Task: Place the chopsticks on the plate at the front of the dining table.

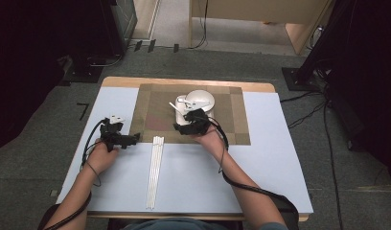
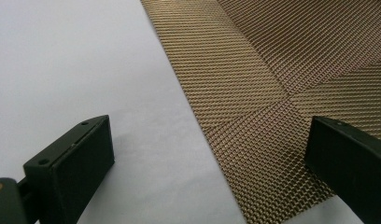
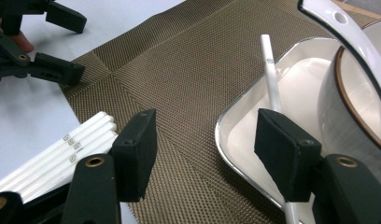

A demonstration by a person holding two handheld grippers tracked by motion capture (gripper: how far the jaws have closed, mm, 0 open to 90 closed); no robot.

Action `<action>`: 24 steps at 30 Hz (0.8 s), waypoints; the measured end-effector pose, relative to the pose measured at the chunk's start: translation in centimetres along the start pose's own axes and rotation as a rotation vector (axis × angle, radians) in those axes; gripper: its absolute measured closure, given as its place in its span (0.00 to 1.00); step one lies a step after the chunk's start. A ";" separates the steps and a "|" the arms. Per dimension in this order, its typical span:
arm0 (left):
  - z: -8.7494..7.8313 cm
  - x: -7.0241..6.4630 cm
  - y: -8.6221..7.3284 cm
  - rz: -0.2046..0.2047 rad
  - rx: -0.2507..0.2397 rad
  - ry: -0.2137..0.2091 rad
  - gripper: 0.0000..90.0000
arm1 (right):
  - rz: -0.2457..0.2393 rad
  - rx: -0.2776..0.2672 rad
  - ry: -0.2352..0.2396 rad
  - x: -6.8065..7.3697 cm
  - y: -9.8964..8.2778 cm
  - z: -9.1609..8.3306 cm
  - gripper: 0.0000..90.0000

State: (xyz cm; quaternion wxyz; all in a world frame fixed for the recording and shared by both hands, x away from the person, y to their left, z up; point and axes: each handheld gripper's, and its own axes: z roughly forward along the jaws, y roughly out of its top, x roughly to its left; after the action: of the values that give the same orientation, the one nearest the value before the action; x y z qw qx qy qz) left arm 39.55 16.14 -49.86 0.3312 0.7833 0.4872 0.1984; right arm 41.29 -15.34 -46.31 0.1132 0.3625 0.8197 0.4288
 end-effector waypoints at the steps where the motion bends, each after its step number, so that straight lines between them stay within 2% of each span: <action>1: 0.0 0.0 0.0 0.000 -0.001 0.000 0.01 | -0.005 -0.002 0.001 0.2 -0.1 -0.1 0.44; 14: 0.0 0.0 0.0 -0.002 0.004 -0.003 0.01 | -0.030 0.013 0.006 1.8 -0.9 -0.3 0.44; 24: 0.0 0.0 0.1 0.000 0.007 -0.003 0.01 | -0.032 0.019 0.013 3.3 -2.1 -0.4 0.44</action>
State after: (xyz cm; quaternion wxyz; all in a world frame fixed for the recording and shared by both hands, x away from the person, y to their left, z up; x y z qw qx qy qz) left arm 39.64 16.13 -49.83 0.3292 0.7848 0.4874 0.1955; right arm 37.74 -14.09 -47.32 0.1114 0.3476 0.8302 0.4213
